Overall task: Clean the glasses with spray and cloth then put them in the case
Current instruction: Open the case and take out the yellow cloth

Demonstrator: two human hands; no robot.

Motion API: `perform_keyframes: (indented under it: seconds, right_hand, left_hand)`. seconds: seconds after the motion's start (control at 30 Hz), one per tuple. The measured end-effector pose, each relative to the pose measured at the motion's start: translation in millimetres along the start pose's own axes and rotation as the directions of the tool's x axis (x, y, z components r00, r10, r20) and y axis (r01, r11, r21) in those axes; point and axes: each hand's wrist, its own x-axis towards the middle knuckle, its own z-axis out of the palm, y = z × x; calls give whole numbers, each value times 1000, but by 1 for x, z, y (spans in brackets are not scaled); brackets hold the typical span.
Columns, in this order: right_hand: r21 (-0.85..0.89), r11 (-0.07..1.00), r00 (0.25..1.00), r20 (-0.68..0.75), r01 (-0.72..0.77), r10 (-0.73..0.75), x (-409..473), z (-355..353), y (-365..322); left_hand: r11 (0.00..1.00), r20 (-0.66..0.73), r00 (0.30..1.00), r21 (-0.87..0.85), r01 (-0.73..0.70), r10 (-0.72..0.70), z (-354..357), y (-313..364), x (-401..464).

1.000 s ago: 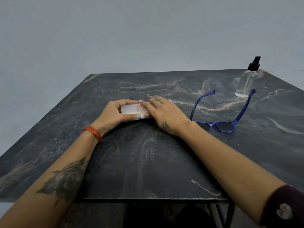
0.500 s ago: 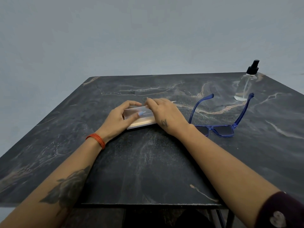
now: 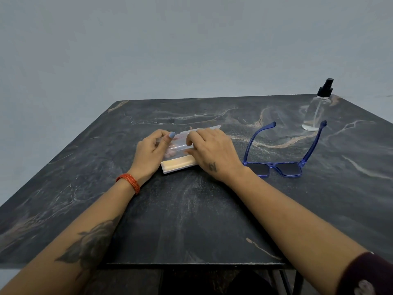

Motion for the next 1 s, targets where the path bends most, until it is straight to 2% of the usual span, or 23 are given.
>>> perform_keyframes:
  seconds: [0.2,0.4,0.57,0.77,1.0]
  right_hand:
    - [-45,999,998,64,18,-15,1,2,-3]
    - [-51,999,994,110,-2,7,1,1,-5]
    - [-68,998,993,118,-5,13,2,-1,-6]
    - [21,998,989,136,-65,62,-1,-9,-8]
    - [50,983,919,365,-179,149,-6,-21,-10]
  left_hand:
    - [995,-69,993,11,100,-99,1,-5,4]
    - [988,-76,986,-54,142,-146,-1,-5,4]
    - [998,-105,994,43,43,-38,-2,1,1]
    - [998,-78,996,52,-41,45,-4,9,-6]
    - [988,-84,988,104,-117,126,-4,11,-15]
